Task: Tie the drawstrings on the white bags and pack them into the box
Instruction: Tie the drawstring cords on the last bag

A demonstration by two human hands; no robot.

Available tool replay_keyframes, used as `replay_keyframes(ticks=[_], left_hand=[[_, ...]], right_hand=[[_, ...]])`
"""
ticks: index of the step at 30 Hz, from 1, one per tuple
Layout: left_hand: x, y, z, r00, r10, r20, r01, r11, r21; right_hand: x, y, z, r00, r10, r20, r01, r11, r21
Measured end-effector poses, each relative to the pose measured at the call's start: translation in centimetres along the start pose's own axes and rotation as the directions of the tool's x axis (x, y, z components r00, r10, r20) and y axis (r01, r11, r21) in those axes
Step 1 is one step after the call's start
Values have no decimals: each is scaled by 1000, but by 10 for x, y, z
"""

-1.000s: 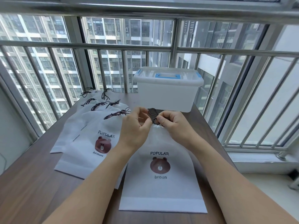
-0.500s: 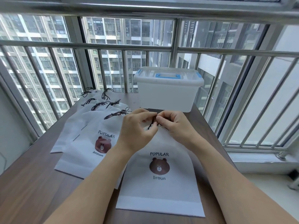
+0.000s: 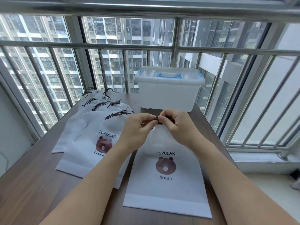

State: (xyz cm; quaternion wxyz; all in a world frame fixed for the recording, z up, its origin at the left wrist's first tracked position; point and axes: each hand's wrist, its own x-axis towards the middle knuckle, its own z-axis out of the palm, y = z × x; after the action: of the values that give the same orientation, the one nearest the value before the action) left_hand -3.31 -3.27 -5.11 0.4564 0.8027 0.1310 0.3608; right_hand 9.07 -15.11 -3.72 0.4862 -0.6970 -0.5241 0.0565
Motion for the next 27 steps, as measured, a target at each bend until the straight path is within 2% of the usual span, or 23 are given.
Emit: replay_keyframes(ticks=[3,5,8,11,15,22,24,27], left_hand=[[2,1,0,994,-100,36,102,993,-63],[3,1,1,972,-220,84,232,955,-186],[2,1,1,904,-367,220,428,790,-438],[1,-1,-2,867,-380,323,499,660,-562],[0,1,-3,850,-392,353,527,623,-578],[-1,2,-7,778,-407,479,628,516,-582],[-2,3,-6,786,-419,455,618,544,-567],[-3,4,-3,805,-432,406,593,573,-566]], right_hand=[[0,1,-2,998,-42,-38,39,996,-76],[1,2,-2,997,-60,-48,55,993,-100],[1,1,0,995,-68,-70,64,996,-59],[3,2,1,998,-17,-57,23,994,110],[2,6,2,1000,3,30,-11,969,248],[2,8,-4,988,-21,151,-29,947,320],[1,8,-5,984,-19,178,-41,945,325],[2,11,-3,989,-34,143,-19,937,350]])
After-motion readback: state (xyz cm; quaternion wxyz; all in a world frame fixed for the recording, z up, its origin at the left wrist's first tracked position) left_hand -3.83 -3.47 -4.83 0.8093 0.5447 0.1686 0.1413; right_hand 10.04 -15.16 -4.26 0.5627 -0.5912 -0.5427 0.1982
